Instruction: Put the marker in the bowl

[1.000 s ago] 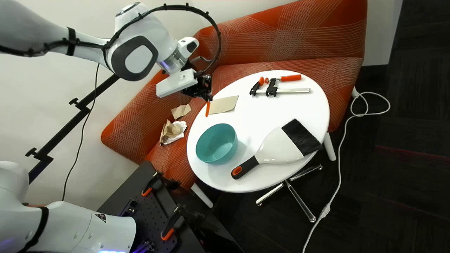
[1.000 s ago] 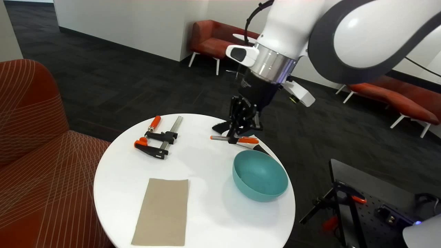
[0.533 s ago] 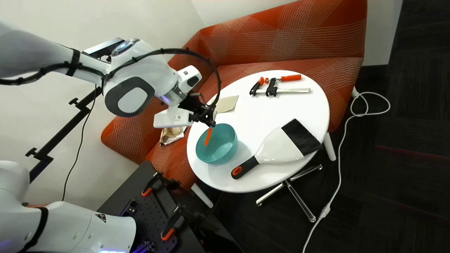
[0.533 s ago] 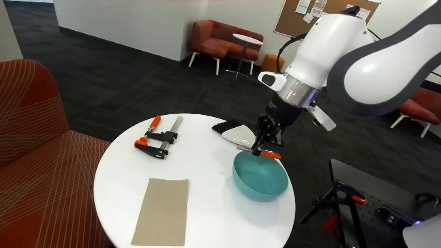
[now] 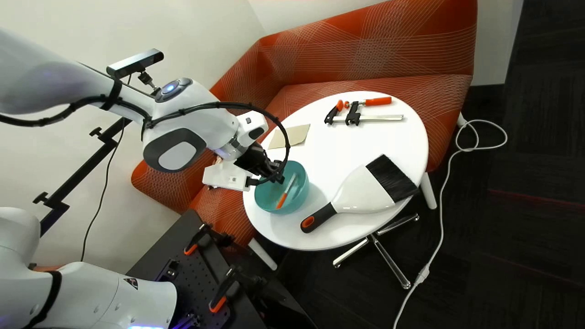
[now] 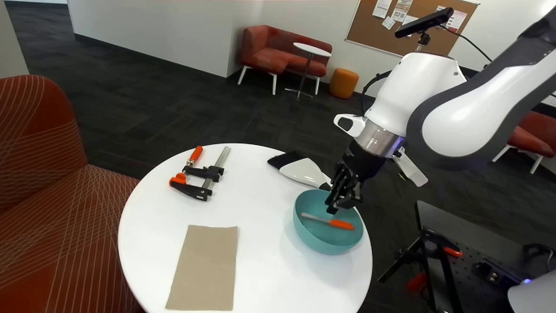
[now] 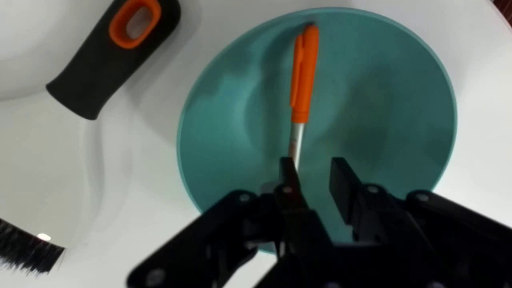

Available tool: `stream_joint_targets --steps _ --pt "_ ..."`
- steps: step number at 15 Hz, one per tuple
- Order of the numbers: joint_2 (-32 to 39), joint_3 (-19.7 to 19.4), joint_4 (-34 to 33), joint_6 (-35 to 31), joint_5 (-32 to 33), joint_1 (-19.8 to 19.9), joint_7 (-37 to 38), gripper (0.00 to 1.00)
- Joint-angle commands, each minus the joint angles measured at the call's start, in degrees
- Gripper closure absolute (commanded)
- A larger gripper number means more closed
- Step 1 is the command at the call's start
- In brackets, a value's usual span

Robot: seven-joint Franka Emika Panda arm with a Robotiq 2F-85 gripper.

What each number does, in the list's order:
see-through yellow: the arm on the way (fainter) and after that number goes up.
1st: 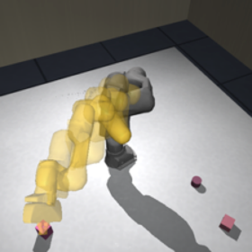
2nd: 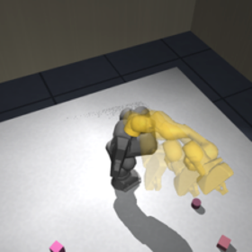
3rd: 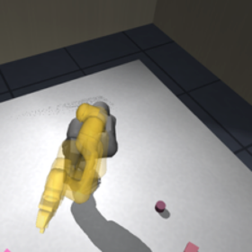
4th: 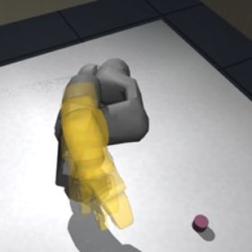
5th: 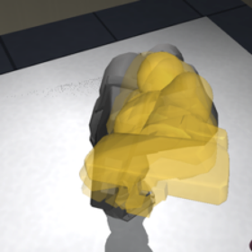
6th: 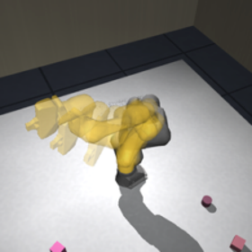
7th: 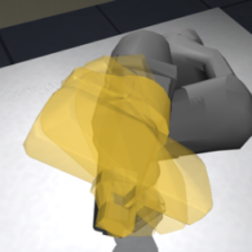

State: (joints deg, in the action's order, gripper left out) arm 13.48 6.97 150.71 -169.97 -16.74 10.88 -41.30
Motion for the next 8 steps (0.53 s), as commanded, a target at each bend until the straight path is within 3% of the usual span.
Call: stream_joint_targets --steps 1,6,8 --pt "0.3 2.1 0.8 -3.1 -3.0 1.5 -1.5 0.39" --pt "0.1 4.1 0.7 -3.1 -5.3 2.6 -2.4 0.02" --pt "0.0 5.0 0.6 -2.9 -5.9 3.2 -2.5 0.0"
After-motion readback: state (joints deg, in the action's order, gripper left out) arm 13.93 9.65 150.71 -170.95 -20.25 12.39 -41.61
